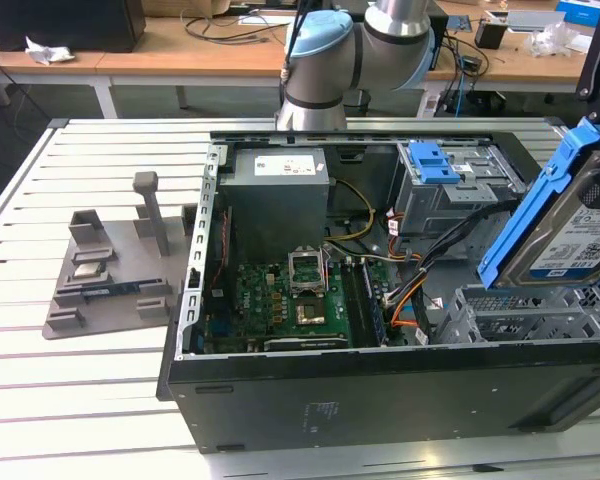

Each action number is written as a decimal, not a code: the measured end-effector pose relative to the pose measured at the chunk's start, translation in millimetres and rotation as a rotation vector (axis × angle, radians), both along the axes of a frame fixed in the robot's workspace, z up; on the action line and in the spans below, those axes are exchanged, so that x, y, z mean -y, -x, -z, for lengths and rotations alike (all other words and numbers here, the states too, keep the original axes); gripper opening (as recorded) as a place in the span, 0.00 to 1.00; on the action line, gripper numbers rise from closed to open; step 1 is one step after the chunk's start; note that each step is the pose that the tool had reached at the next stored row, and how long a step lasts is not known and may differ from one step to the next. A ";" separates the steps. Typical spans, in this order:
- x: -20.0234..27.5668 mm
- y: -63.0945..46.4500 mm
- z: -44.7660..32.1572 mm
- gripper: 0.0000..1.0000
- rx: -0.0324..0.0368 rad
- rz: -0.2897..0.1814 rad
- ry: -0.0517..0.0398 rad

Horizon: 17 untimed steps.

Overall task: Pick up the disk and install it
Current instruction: 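Pick up the disk, then insert the disk into the insertion slot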

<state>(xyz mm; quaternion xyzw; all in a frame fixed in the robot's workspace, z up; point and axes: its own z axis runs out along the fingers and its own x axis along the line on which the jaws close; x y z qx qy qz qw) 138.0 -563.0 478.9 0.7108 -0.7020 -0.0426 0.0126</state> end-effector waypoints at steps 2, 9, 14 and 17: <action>0.0 -0.1 0.0 0.37 0.0000 0.000 -0.0001; 0.0 -0.3 1.1 0.37 0.0000 0.000 0.0000; -1.5 -0.5 18.2 0.37 -0.0010 0.000 0.0000; -4.3 -0.9 25.9 0.37 -0.0018 0.007 0.0001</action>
